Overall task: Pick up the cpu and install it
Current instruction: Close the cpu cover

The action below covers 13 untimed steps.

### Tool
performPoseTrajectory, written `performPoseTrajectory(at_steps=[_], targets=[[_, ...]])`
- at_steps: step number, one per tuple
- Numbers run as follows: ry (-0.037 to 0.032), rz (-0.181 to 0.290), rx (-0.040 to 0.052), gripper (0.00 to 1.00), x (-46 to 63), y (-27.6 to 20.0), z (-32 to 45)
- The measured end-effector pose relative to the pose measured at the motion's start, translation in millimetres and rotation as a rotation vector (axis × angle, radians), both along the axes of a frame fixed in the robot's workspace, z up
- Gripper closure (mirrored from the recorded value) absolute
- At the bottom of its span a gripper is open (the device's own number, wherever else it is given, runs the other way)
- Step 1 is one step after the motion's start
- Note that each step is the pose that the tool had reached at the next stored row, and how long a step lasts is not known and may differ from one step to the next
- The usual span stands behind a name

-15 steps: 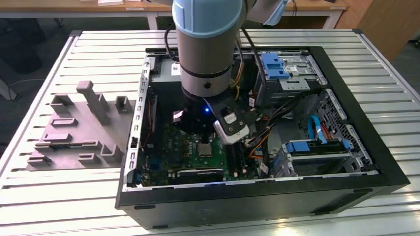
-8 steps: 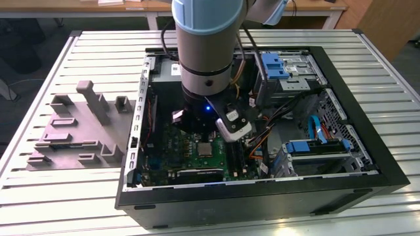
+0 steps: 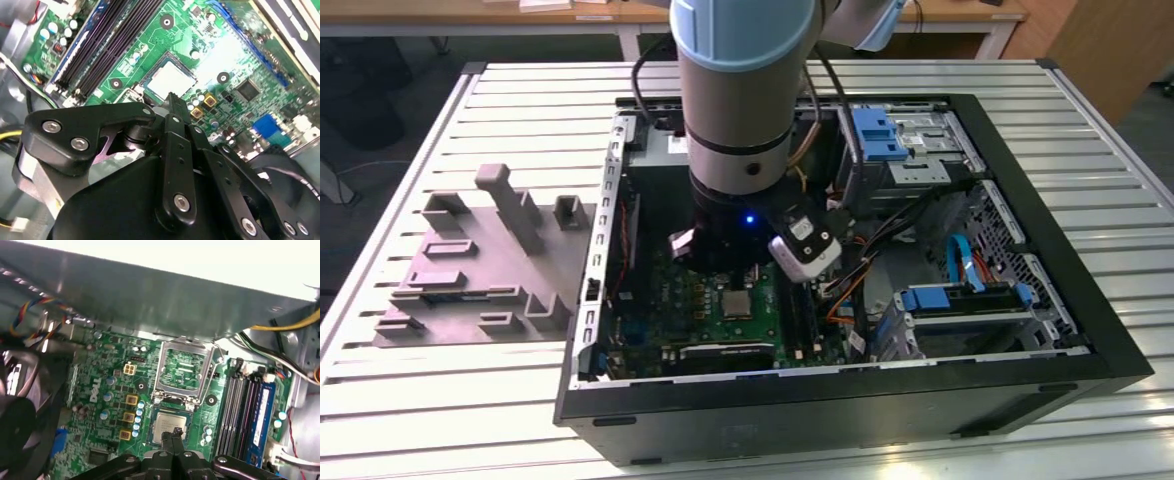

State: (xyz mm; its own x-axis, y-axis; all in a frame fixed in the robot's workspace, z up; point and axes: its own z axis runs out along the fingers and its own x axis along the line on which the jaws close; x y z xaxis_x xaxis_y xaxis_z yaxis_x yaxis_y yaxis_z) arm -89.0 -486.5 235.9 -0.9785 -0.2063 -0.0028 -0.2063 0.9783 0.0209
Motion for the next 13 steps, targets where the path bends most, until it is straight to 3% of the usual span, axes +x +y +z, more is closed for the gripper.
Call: performPoseTrajectory(at_steps=[13], targets=[[0.0,0.221,0.0,0.89,0.1,0.0,-0.7]])
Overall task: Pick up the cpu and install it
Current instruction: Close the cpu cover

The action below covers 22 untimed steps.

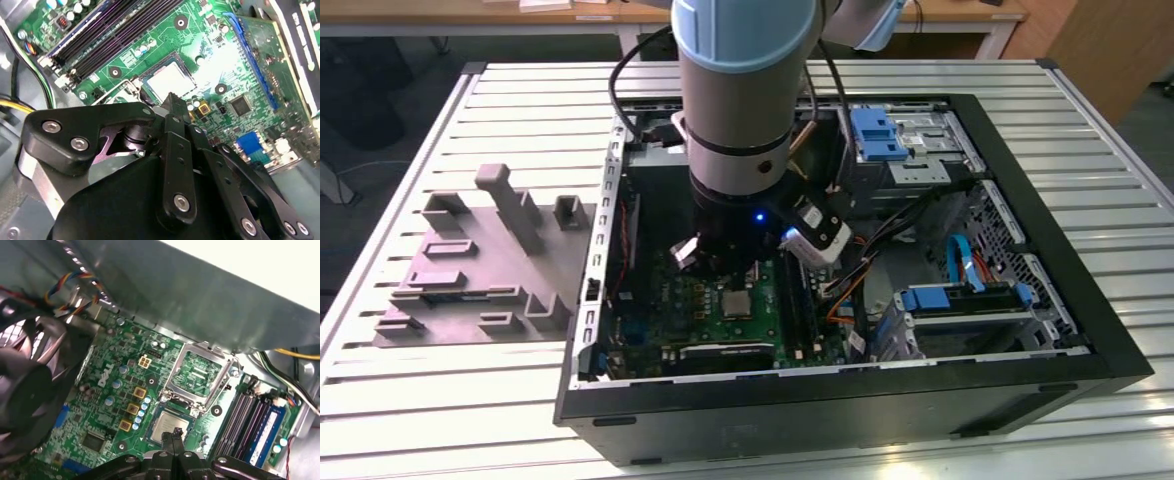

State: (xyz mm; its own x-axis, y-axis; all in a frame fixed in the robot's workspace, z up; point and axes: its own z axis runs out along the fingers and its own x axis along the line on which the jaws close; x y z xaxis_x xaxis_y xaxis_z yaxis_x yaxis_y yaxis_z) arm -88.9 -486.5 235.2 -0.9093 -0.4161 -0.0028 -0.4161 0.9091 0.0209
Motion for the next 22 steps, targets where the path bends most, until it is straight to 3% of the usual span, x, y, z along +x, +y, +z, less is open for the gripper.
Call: performPoseTrajectory(at_steps=[5,22], targets=[[-0.0002,0.045,0.0,0.89,0.0,0.0,-0.3],[-0.0003,0.058,0.0004,0.89,0.0,-0.2,-0.4]])
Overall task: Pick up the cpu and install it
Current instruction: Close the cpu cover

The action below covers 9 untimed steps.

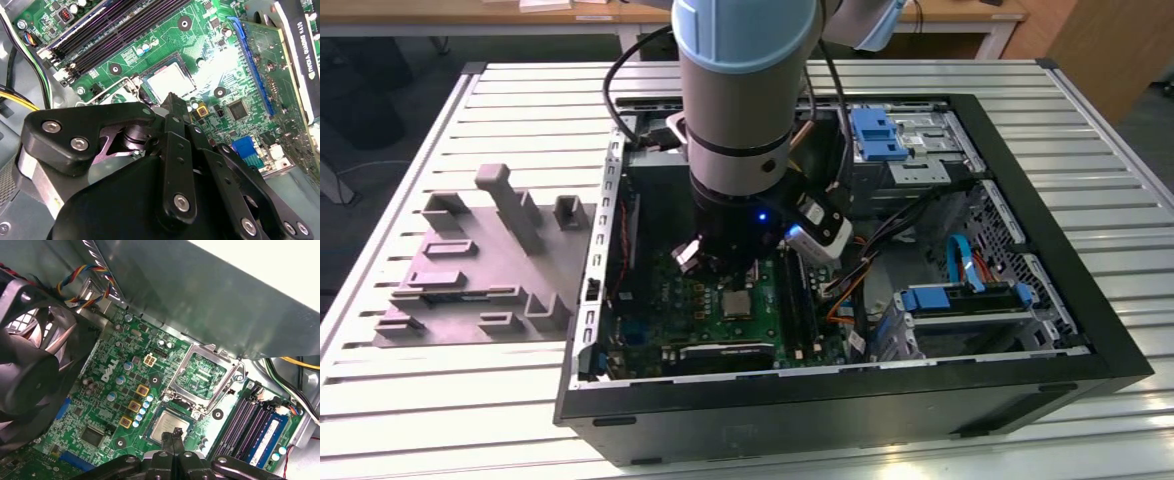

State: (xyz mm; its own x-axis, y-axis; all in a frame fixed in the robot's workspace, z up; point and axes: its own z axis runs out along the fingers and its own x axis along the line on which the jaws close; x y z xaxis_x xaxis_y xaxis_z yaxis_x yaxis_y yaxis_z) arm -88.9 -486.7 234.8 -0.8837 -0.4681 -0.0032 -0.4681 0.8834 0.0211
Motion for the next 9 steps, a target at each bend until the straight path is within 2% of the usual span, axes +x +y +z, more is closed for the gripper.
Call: performPoseTrajectory(at_steps=[5,9], targets=[[0.0,0.086,0.0,0.89,0.0,0.0,-0.6],[0.0001,0.097,0.0,0.89,1.0,0.0,-0.9]])
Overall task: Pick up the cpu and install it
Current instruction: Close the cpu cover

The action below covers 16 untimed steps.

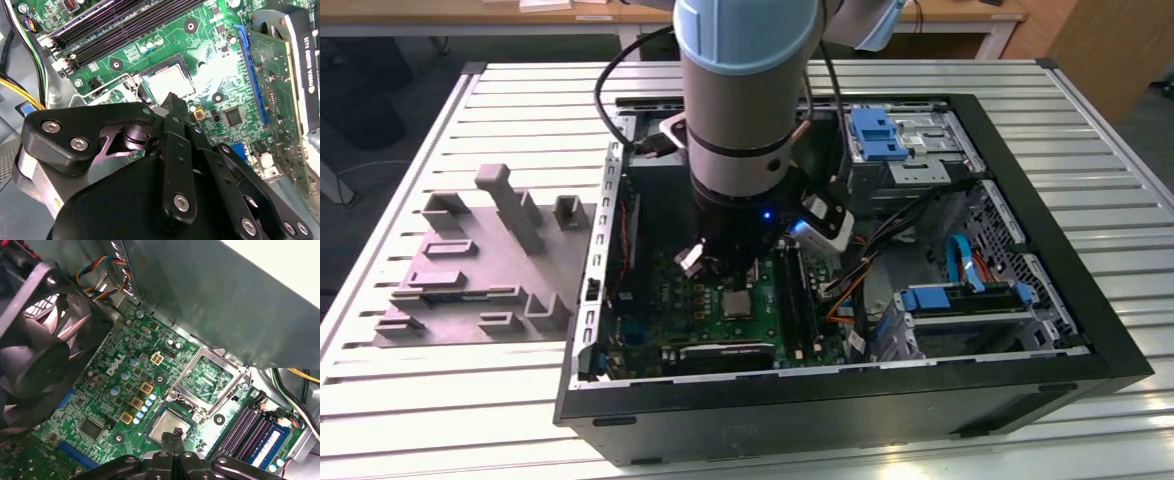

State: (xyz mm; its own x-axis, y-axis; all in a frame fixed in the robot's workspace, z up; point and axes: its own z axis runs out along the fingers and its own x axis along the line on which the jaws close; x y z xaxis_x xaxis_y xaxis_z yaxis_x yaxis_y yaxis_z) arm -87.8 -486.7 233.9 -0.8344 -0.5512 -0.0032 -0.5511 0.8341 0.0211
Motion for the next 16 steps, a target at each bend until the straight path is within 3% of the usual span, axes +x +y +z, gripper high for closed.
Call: performPoseTrajectory(at_steps=[5,16], targets=[[0.0,0.0,-0.0001,0.89,7.2,2.3,-0.6],[0.0,0.002,0.003,0.89,16.8,17.8,-1.6]])
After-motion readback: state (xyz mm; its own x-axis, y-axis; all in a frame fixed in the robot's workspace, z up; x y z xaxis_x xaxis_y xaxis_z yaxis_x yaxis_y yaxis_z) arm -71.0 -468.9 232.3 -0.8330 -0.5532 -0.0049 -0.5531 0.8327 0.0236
